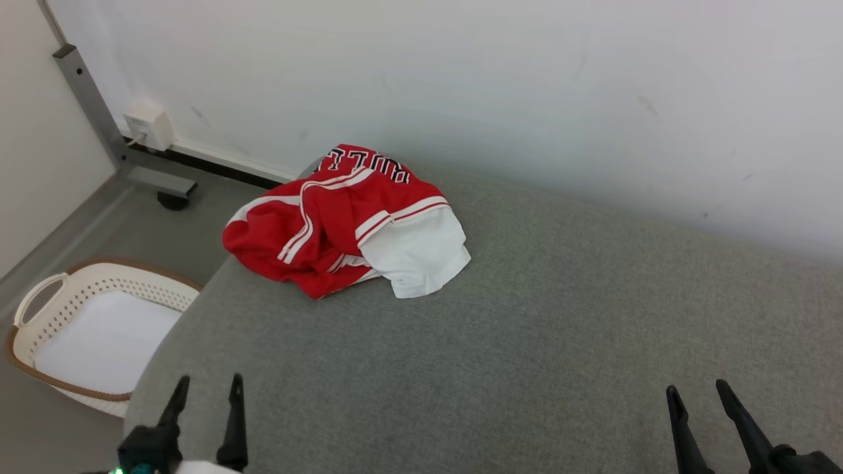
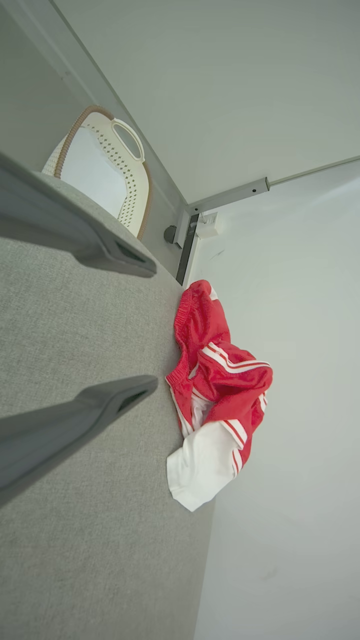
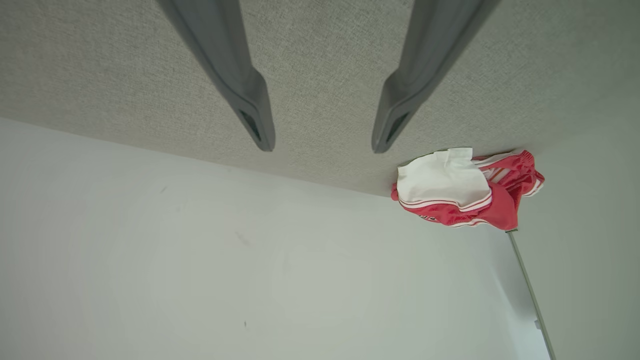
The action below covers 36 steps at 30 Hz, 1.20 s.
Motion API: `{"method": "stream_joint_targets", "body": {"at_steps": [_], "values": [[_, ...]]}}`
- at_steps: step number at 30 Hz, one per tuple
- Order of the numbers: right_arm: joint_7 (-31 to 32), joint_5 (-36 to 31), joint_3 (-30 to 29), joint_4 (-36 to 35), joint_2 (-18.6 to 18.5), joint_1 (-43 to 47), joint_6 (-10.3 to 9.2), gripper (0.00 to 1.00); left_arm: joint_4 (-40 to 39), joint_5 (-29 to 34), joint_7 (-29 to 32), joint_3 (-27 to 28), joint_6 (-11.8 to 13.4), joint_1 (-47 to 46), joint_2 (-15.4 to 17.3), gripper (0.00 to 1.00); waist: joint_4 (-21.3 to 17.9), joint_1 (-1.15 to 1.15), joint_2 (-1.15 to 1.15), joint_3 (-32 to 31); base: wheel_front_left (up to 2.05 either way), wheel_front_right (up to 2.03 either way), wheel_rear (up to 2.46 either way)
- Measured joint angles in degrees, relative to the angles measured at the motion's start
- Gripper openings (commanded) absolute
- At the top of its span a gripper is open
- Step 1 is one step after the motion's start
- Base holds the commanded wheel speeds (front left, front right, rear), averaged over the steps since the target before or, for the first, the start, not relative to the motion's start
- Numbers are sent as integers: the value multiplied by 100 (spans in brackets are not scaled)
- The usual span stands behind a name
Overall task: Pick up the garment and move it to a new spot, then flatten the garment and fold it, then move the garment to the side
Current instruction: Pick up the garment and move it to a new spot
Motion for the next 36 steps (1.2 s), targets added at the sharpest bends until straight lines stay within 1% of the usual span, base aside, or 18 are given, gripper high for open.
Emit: {"method": "stream_joint_targets", "body": {"at_steps": [5, 10, 13, 15, 19, 22, 23, 27, 36], "values": [[0, -8, -32, -94, -131, -124, 0, 100, 158, -138, 0, 53, -227, -769, 38, 100, -82, 0, 0, 385, 0, 0, 0], [-1, -29, 10, -178, -303, -459, 0, 100, 770, -427, 70, 74, -569, -1976, 202, 100, -171, 1, 0, 966, 0, 0, 0], [-1, -66, -9, -230, -434, -611, 0, 100, 1043, -519, 242, 42, -676, -2749, 307, 100, -226, 1, 0, 1358, 0, 0, 0], [0, -81, -25, -291, -530, -717, 1, 100, 1183, -565, 368, 24, -702, -3234, 353, 100, -258, 1, 0, 1637, 0, 0, 0], [0, -142, -45, -360, -734, -837, 0, 100, 1552, -875, 635, 147, -757, -4043, 380, 100, -320, 1, 0, 2173, 0, 0, 0], [-4, -171, -85, -487, -838, -905, 10, 100, 1923, -965, 860, 231, -754, -4547, 464, 100, -370, 1, 0, 2523, 0, 0, 0], [-7, -182, -82, -544, -867, -929, 14, 100, 2076, -1037, 973, 252, -710, -4690, 487, 100, -389, 1, 0, 2625, 0, 0, 0], [-38, -200, -74, -738, -944, -997, 19, 100, 2611, -1029, 1237, 245, -588, -5058, 595, 100, -476, 1, 0, 2928, 0, 0, 0], [-56, -218, -49, -875, -996, -1097, 33, 100, 3457, -1111, 1274, 143, -680, -5445, 581, 100, -666, 0, 0, 3142, 0, 0, 0]]}}
